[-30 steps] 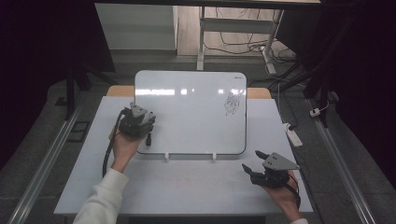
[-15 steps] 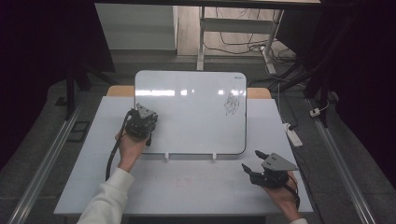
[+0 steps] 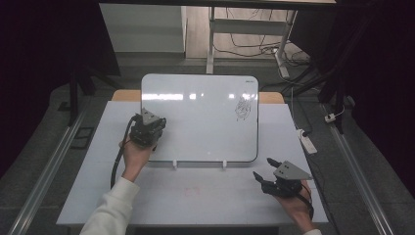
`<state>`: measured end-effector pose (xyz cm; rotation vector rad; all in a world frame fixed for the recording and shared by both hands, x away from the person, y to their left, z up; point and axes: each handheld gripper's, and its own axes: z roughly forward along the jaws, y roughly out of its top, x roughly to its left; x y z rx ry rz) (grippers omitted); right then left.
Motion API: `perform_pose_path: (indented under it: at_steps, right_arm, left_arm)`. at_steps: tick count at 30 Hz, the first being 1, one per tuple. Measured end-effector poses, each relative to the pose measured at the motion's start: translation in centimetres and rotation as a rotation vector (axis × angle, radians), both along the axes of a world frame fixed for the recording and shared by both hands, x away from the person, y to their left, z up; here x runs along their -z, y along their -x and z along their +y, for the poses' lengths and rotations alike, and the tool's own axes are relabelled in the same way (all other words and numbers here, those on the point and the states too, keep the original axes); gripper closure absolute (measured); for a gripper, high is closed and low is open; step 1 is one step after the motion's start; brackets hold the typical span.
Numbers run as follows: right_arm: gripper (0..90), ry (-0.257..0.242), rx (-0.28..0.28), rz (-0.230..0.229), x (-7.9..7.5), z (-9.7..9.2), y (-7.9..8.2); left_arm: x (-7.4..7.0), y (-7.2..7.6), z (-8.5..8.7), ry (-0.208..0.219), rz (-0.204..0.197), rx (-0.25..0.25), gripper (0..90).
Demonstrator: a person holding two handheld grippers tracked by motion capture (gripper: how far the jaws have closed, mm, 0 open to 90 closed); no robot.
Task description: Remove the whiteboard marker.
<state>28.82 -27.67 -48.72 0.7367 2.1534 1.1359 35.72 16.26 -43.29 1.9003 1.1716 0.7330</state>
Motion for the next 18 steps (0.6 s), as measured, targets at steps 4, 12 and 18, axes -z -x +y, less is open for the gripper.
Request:
perform_pose_path:
  at_steps: [4, 12, 18]
  right_arm:
    - [30.8, -0.035, -0.002, -0.011, 0.1, -0.1, 0.0]
    - [30.9, -0.097, -0.01, 0.05, -1.4, 1.2, 0.2]
    - [32.4, -0.132, -0.054, 0.111, -3.0, 3.0, 0.2]
  left_arm:
    - [-1.6, 1.4, -0.1, 0.037, -0.049, 0.055, 81.1]
    - [-3.1, 3.4, -1.6, 0.138, -0.071, 0.221, 81.1]
    - [-3.4, 4.3, -4.1, 0.168, -0.07, 0.327, 81.1]
